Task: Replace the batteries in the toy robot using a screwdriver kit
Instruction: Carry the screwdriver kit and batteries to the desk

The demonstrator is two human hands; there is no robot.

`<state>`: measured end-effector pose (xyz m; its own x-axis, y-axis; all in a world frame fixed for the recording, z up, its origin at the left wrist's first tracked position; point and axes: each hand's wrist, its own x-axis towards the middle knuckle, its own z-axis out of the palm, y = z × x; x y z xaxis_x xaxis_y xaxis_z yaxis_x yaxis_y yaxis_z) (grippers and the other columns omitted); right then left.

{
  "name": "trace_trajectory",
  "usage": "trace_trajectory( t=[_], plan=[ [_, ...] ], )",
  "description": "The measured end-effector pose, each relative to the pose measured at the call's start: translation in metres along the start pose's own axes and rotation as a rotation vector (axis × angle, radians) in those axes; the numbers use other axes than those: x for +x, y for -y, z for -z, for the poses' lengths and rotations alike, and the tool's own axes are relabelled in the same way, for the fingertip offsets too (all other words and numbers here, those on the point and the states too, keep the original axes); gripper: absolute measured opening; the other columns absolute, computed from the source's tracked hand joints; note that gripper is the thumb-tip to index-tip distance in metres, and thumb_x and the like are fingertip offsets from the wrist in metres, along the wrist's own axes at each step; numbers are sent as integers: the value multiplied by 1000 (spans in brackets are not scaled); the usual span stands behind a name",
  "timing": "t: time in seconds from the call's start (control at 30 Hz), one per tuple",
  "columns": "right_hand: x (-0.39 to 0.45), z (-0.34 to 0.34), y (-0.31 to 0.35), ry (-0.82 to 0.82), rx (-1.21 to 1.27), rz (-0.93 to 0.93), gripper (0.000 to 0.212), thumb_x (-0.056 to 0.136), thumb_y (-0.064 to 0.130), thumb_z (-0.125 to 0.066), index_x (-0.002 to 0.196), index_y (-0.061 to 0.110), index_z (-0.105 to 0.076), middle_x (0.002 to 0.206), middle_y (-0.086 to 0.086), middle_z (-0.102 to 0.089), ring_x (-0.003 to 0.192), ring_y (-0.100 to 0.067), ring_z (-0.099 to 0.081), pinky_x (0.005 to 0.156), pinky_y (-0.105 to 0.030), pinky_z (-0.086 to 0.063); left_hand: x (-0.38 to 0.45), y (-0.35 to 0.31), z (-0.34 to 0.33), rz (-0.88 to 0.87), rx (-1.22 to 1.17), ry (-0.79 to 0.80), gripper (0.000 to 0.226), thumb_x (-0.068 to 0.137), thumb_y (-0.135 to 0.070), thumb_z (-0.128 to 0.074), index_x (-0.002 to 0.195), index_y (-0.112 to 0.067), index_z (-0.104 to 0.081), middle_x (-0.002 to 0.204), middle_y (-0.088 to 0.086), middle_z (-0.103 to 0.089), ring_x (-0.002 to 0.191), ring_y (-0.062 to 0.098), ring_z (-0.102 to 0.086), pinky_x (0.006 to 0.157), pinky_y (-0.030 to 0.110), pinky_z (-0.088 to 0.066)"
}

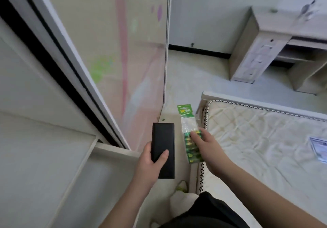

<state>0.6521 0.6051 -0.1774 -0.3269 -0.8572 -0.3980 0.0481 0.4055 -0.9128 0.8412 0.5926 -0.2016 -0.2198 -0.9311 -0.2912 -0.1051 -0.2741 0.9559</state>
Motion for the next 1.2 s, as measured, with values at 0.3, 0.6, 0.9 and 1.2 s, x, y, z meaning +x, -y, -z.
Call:
trace_trajectory(
  t=[0.3, 0.6, 0.9, 1.2],
  plan=[
    [68, 59, 23, -140, 89, 17, 13, 95, 34, -55, 97, 23, -61, 79, 1, -67, 72, -19, -67, 70, -46, -57, 90, -34, -75, 36, -73, 56, 14, 97, -30, -54, 109, -29, -61, 103, -8, -72, 98, 14, -68, 91, 46, -54],
    [155, 115, 58, -168, 142, -8, 10, 96, 31, -55, 93, 23, -61, 78, 0, -66, 67, -16, -66, 64, -38, -55, 168, -70, -133, 74, -123, -2, 15, 98, -22, -53, 110, -25, -62, 104, -8, -73, 101, 14, -68, 93, 42, -53],
    [220, 159, 74, -187, 168, -11, 8, 96, 33, -54, 98, 33, -62, 83, 0, -68, 74, -20, -67, 76, -48, -56, 243, -102, -180, 75, -88, 15, 19, 98, -25, -54, 115, -28, -62, 109, -8, -72, 104, 14, -67, 95, 42, -52],
    [285, 175, 100, -229, 201, -9, 10, 95, 34, -55, 103, 32, -61, 91, -3, -71, 80, -23, -71, 78, -51, -58, 333, -138, -208, 52, -61, 138, 12, 97, -27, -56, 103, -31, -64, 100, -8, -73, 94, 13, -69, 80, 33, -55]
  ],
)
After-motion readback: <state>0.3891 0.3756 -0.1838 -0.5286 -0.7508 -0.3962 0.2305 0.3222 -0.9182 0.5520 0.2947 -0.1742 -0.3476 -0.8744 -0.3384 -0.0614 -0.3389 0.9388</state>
